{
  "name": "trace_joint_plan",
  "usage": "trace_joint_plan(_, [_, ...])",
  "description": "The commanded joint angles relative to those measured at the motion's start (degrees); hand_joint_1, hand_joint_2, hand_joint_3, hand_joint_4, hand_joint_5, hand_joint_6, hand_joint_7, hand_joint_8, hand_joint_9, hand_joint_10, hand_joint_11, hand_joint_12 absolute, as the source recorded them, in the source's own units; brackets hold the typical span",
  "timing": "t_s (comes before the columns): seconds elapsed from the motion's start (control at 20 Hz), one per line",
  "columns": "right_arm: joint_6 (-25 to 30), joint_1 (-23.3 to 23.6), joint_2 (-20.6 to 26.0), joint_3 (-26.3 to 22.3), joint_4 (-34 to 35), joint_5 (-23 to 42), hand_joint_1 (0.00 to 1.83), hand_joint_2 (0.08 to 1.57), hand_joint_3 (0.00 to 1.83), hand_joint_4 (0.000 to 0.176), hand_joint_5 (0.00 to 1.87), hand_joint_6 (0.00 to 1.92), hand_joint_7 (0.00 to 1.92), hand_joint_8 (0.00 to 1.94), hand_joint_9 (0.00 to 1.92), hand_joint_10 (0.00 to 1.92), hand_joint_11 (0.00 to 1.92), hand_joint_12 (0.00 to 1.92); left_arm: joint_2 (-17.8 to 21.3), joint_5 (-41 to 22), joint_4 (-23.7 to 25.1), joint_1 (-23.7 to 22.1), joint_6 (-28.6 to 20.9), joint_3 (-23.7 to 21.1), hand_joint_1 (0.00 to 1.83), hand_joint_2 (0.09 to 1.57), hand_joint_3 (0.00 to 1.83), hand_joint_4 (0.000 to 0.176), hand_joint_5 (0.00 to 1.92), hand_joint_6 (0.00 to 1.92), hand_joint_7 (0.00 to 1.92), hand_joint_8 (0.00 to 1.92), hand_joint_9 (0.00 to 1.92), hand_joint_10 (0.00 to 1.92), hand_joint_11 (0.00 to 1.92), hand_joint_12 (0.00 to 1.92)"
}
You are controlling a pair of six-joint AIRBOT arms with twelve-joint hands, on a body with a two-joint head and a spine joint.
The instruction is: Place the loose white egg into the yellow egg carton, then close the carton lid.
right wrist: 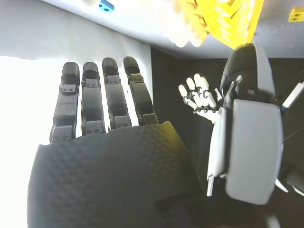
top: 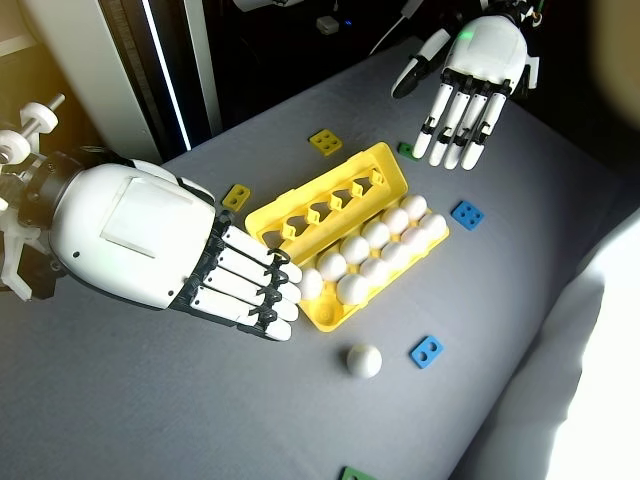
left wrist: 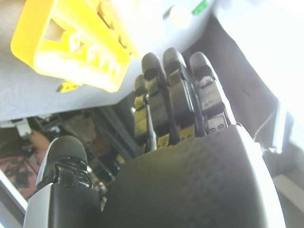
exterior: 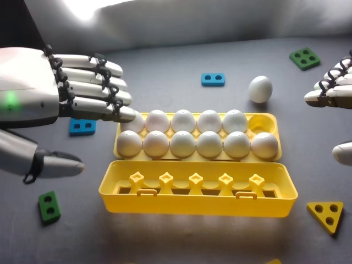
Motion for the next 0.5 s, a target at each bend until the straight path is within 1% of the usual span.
trace_joint_plan(0.0, [0.2,0.3,0.7,0.0,0.7,5.6,0.00,1.18,0.02,0.000,0.23,0.01,0.18,0.00,0.13,0.01,0.00,0.26,1.0,-3.4,-3.9,-0.6,-0.2,0.6,0.00,1.25,0.04,0.000,0.25,0.00,0.23,0.00,0.17,0.00,0.00,0.26])
trace_joint_plan(0.15, [0.2,0.3,0.7,0.0,0.7,5.5,0.00,1.18,0.01,0.000,0.23,0.00,0.18,0.00,0.13,0.01,0.00,0.26,1.2,-3.4,-3.7,-0.7,-0.3,0.6,0.00,1.26,0.02,0.000,0.25,0.00,0.23,0.00,0.17,0.00,0.00,0.28])
trace_joint_plan(0.2, [0.2,0.3,0.7,0.0,0.7,5.5,0.00,1.19,0.01,0.000,0.23,0.00,0.19,0.00,0.14,0.01,0.00,0.29,1.2,-3.5,-3.2,-0.8,-0.8,0.8,0.00,1.26,0.02,0.000,0.24,0.00,0.22,0.00,0.17,0.00,0.00,0.28])
trace_joint_plan(0.25, [0.2,0.4,0.7,0.1,0.8,5.4,0.00,1.19,0.01,0.000,0.23,0.00,0.20,0.00,0.14,0.00,0.00,0.31,1.2,-3.6,-1.5,-1.0,-2.4,1.0,0.00,1.26,0.02,0.000,0.25,0.00,0.23,0.00,0.18,0.00,0.00,0.29])
trace_joint_plan(0.35, [0.1,1.0,0.7,0.9,3.8,4.6,0.00,1.19,0.00,0.000,0.22,0.00,0.19,0.00,0.13,0.00,0.00,0.30,1.1,-3.8,1.8,-1.5,-5.9,1.6,0.00,1.27,0.01,0.000,0.26,0.00,0.24,0.00,0.18,0.00,0.00,0.30])
trace_joint_plan(0.45, [0.1,1.3,0.2,2.3,5.0,4.5,0.00,1.19,0.00,0.000,0.22,0.00,0.18,0.00,0.13,0.00,0.00,0.30,0.9,-4.6,2.8,-1.7,-6.8,2.7,0.00,1.27,0.01,0.000,0.25,0.00,0.24,0.00,0.18,0.00,0.00,0.28])
